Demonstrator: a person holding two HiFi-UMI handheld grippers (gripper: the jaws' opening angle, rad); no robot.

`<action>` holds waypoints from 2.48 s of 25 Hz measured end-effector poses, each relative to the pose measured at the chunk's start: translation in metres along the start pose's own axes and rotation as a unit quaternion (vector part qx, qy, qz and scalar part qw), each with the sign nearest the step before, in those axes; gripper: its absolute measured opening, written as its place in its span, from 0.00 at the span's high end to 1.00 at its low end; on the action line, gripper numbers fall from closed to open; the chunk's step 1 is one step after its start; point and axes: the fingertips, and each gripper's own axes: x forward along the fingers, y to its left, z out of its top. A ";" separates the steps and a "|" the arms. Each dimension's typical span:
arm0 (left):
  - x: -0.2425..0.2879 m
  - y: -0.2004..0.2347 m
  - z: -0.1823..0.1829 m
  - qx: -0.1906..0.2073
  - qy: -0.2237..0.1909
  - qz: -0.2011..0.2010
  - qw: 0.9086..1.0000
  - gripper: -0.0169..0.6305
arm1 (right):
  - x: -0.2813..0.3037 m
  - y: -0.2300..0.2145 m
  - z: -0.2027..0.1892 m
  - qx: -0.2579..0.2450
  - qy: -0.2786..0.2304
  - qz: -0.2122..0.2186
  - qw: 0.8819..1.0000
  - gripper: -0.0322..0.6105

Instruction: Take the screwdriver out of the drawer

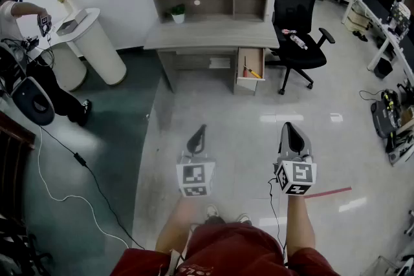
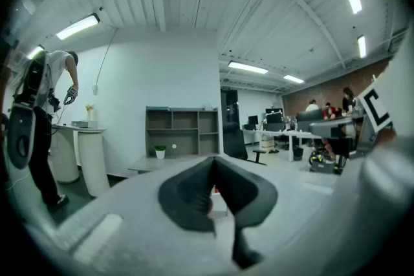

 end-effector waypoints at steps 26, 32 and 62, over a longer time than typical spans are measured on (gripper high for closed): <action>-0.039 0.108 -0.012 0.001 -0.005 -0.021 1.000 0.98 | 0.024 0.118 0.004 0.008 -0.009 -0.018 1.000 0.60; -0.042 0.123 -0.026 -0.006 0.003 -0.025 1.000 0.98 | 0.027 0.129 -0.010 0.003 0.012 -0.016 1.000 0.59; 0.202 0.071 -0.019 0.004 0.002 -0.062 0.998 0.98 | 0.213 -0.044 -0.050 0.047 0.018 -0.022 0.998 0.59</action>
